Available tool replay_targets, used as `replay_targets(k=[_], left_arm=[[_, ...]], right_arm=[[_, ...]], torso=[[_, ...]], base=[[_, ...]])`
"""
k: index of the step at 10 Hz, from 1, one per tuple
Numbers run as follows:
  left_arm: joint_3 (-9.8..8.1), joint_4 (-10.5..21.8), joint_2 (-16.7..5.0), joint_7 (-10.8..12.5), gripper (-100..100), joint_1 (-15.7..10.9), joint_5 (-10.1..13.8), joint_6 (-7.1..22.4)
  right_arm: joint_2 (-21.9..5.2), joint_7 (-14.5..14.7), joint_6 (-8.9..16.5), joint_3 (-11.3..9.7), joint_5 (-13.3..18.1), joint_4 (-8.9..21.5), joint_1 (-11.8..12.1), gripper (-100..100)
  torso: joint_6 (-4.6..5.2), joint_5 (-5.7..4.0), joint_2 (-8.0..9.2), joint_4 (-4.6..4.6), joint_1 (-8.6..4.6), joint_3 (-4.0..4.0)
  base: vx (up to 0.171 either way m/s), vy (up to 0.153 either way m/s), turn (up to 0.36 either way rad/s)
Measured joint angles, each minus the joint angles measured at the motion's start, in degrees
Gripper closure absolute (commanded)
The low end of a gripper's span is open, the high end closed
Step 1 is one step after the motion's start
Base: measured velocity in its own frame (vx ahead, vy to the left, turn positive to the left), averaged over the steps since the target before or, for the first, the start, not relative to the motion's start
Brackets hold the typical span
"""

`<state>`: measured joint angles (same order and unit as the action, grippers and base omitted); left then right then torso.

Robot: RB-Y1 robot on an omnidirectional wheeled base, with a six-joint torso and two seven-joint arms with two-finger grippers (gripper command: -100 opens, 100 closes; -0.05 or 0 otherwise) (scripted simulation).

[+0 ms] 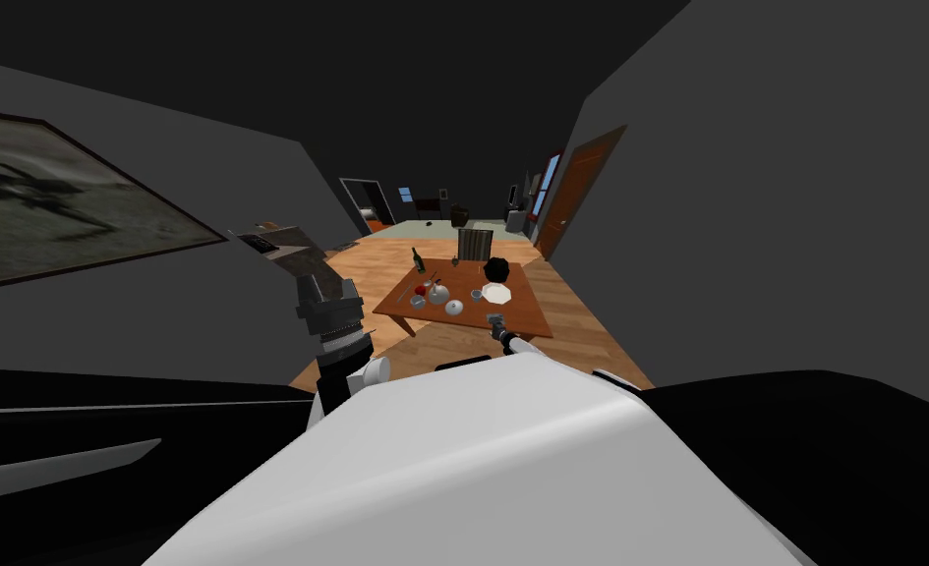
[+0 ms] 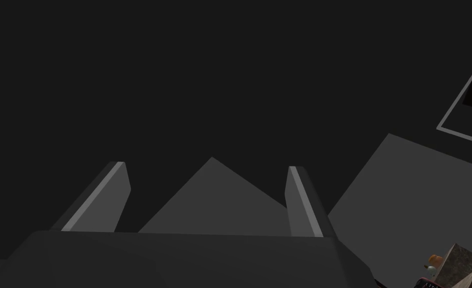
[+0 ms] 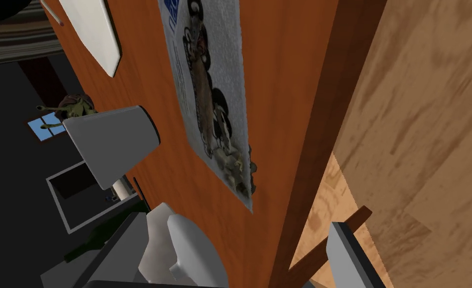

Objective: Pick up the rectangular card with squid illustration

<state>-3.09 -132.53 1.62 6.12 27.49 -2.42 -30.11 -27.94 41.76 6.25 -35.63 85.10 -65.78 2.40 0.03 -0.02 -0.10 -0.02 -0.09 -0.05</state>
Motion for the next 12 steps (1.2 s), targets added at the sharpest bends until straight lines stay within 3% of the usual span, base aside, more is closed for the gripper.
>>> replay_targets(k=[1,2,3,4,6,7,8,9,10,12], left_arm=[[0.00,0.00,0.00,0.00,0,0.00,0.00,0.00],[0.00,0.00,0.00,0.00,0,0.00,0.00,0.00],[0.00,0.00,0.00,0.00,0,0.00,0.00,0.00],[0.00,0.00,0.00,0.00,0,0.00,0.00,0.00],[0.00,0.00,0.00,0.00,0,0.00,0.00,0.00],[0.00,0.00,0.00,0.00,0,0.00,0.00,0.00],[0.00,0.00,0.00,0.00,0,0.00,0.00,0.00],[0.00,0.00,0.00,0.00,0,0.00,0.00,0.00],[0.00,0.00,0.00,0.00,0,0.00,0.00,0.00],[0.00,0.00,0.00,0.00,0,0.00,0.00,0.00]], right_arm=[[-0.10,-1.10,0.06,-0.13,1.97,0.52,-0.06,-100],[-0.11,-1.41,0.08,-0.14,2.23,0.59,-0.07,0],[-0.11,-1.38,0.07,-0.14,2.20,0.58,-0.07,-100],[0.66,-4.21,0.99,-1.05,5.59,1.56,-0.24,-100],[1.53,-1.56,1.42,-0.58,3.08,1.19,0.40,-100],[2.78,2.29,1.51,0.14,0.31,0.94,1.04,-100],[3.15,2.36,2.17,-0.48,1.18,1.27,1.08,-100],[3.19,0.51,2.79,-1.06,2.88,1.57,1.04,-100],[3.19,0.11,2.90,-1.11,3.07,1.60,1.04,100],[3.37,0.12,2.50,-1.55,3.01,1.91,1.63,100]], torso=[[0.00,0.01,0.05,0.01,0.05,0.03],[0.00,0.02,0.07,0.02,0.08,0.05],[0.00,0.02,0.09,0.02,0.09,0.05],[-0.01,0.00,-0.04,0.00,-0.04,-0.01],[0.00,0.00,-0.06,-0.01,0.00,-0.03],[-0.01,0.00,-0.14,-0.02,-0.03,-0.07],[0.00,-0.01,-0.15,-0.03,-0.04,-0.08],[0.00,0.00,-0.04,-0.01,0.01,-0.03],[0.00,0.02,0.04,0.01,0.06,0.02],[-0.03,0.25,0.06,0.44,0.12,0.24]], base=[[0.000,0.000,0.000],[0.000,0.000,0.000],[0.047,-0.047,0.030],[0.066,-0.055,0.029],[0.053,-0.031,0.013],[0.068,-0.043,0.026],[0.026,-0.023,0.003],[0.006,-0.008,0.000],[0.000,0.000,0.000],[-0.010,0.005,-0.002]])
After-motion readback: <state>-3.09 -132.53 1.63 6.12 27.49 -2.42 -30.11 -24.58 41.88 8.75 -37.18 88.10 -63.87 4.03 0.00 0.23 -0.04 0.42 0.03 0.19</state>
